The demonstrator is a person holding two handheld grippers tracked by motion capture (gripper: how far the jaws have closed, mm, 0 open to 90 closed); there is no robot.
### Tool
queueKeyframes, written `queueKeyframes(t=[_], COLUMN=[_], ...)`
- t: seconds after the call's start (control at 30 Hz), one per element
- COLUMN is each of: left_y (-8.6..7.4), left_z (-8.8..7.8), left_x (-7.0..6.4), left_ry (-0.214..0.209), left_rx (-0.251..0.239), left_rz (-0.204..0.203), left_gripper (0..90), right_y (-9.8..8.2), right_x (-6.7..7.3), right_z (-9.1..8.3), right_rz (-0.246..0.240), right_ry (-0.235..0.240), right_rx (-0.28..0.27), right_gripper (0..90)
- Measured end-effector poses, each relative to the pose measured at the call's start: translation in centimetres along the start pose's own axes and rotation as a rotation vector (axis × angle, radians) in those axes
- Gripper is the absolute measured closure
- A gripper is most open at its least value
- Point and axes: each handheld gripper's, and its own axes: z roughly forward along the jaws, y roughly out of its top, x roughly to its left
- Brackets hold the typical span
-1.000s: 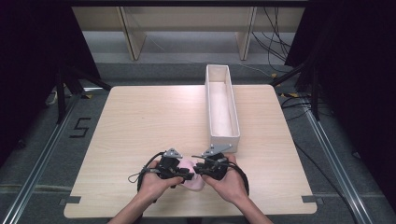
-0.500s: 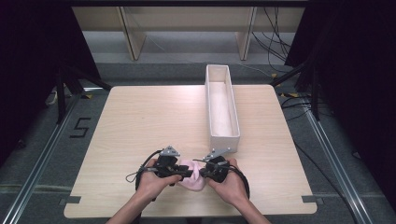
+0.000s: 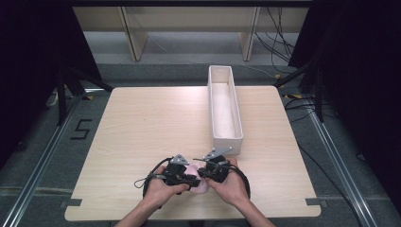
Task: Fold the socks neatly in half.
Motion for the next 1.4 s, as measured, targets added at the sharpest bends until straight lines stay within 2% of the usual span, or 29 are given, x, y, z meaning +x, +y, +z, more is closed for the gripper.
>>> queueKeyframes(t=[0.03, 0.07, 0.1, 0.17, 0.23, 0.27, 0.3, 0.33, 0.4, 0.43, 0.5, 0.53, 0.57, 0.6, 0.67, 0.73, 0.8, 0.83, 0.87, 0.93, 0.97, 1.0, 1.1, 1.13, 1.2, 1.27, 1.33, 1.37, 1.4], left_y=[0.0, -0.1, -0.1, -0.1, -0.1, -0.1, -0.2, -0.3, -0.5, -0.6, -0.6, -0.6, -0.6, -0.7, -0.8, -1.0, -1.1, -1.2, -1.2, -1.1, -1.1, -1.0, -0.4, -0.1, 0.6, 1.2, 1.4, 1.4, 1.3], left_z=[-0.2, -0.5, -0.7, -1.4, -1.8, -1.8, -1.8, -1.7, -1.5, -1.4, -1.4, -1.4, -1.5, -1.6, -1.6, -1.6, -1.5, -1.4, -1.4, -1.3, -1.3, -1.4, -1.9, -2.1, -2.3, -2.0, -1.5, -1.1, -0.8], left_x=[0.0, 0.0, 0.0, 0.3, 0.7, 0.8, 0.9, 0.9, 0.8, 0.6, 0.6, 0.6, 0.6, 0.7, 0.9, 1.0, 1.0, 1.0, 1.0, 1.0, 1.0, 1.0, 1.1, 1.2, 1.4, 1.9, 2.6, 2.9, 3.2], left_ry=[-0.003, -0.007, -0.005, 0.008, 0.022, 0.023, 0.026, 0.025, 0.021, 0.018, 0.017, 0.019, 0.017, 0.021, 0.025, 0.033, 0.028, 0.026, 0.024, 0.022, 0.021, 0.017, 0.017, 0.025, 0.046, 0.071, 0.087, 0.102, 0.098], left_rx=[0.003, -0.001, -0.006, -0.027, -0.036, -0.032, -0.027, -0.016, -0.007, -0.009, -0.007, -0.011, -0.009, -0.007, 0.003, 0.011, 0.025, 0.028, 0.033, 0.033, 0.034, 0.031, -0.017, -0.039, -0.084, -0.108, -0.083, -0.07, -0.062], left_rz=[0.004, 0.01, 0.01, 0.004, -0.008, -0.011, -0.01, -0.011, -0.006, -0.007, 0.001, -0.001, -0.001, -0.005, -0.008, -0.013, -0.018, -0.022, -0.02, -0.019, -0.016, -0.016, -0.019, -0.019, -0.028, -0.035, -0.032, -0.039, -0.052], left_gripper=[69.1, 68.7, 68.4, 68.5, 69.2, 69.6, 69.9, 70.2, 70.4, 70.4, 70.5, 70.6, 70.6, 70.8, 70.9, 71.1, 71.2, 71.3, 71.2, 71.1, 70.9, 70.7, 69.7, 69.6, 69.4, 69.7, 71.0, 71.7, 72.6], right_y=[0.0, -0.2, -0.2, -0.4, -0.4, -0.3, -0.2, 0.1, 0.6, 0.8, 1.0, 1.0, 1.0, 0.8, 0.4, 0.0, -0.2, -0.4, -0.4, -0.4, -0.6, -0.6, -0.7, -0.8, -0.9, -1.0, -0.9, -0.9, -1.0], right_x=[-0.1, -0.2, -0.3, -0.5, -0.5, -0.5, -0.5, -0.2, 0.2, 0.4, 1.0, 1.0, 1.0, 1.0, 0.9, 0.7, 0.4, 0.3, 0.4, 0.4, 0.3, 0.2, 0.0, 0.1, 0.0, 0.0, -0.1, -0.1, -0.2], right_z=[0.0, 0.4, 0.3, 0.6, 0.4, 0.3, 0.1, -0.5, -1.0, -1.2, -1.1, -0.9, -0.5, 0.0, 0.5, 0.7, 0.7, 0.9, 0.5, 0.3, 0.7, 0.6, 0.8, 0.9, 0.8, 1.0, 0.8, 0.8, 0.8], right_rz=[-0.003, -0.018, 0.001, -0.018, -0.008, -0.003, -0.022, 0.006, -0.007, -0.01, 0.021, 0.006, -0.026, -0.03, -0.049, -0.029, -0.024, -0.031, 0.011, 0.024, 0.019, 0.005, -0.011, -0.004, -0.005, 0.008, 0.002, 0.01, -0.004], right_ry=[-0.014, -0.033, -0.032, -0.046, -0.038, -0.041, -0.044, -0.03, -0.03, -0.023, -0.005, -0.004, 0.014, 0.016, -0.016, -0.031, -0.031, -0.052, -0.049, -0.053, -0.064, -0.059, -0.049, -0.046, -0.043, -0.035, -0.035, -0.032, -0.033], right_rx=[0.029, 0.032, 0.055, 0.038, 0.055, 0.03, 0.005, 0.012, -0.037, -0.034, -0.032, -0.004, -0.007, -0.008, 0.038, 0.058, 0.054, 0.024, 0.06, 0.077, 0.051, 0.078, 0.071, 0.054, 0.067, 0.05, 0.067, 0.068, 0.061], right_gripper=[86.0, 86.2, 86.5, 86.6, 86.5, 86.4, 86.3, 86.1, 86.0, 85.9, 85.6, 85.6, 85.5, 85.5, 85.5, 85.7, 85.6, 85.6, 85.7, 85.9, 86.0, 86.1, 86.3, 86.3, 86.4, 86.4, 86.2, 85.9, 85.4])
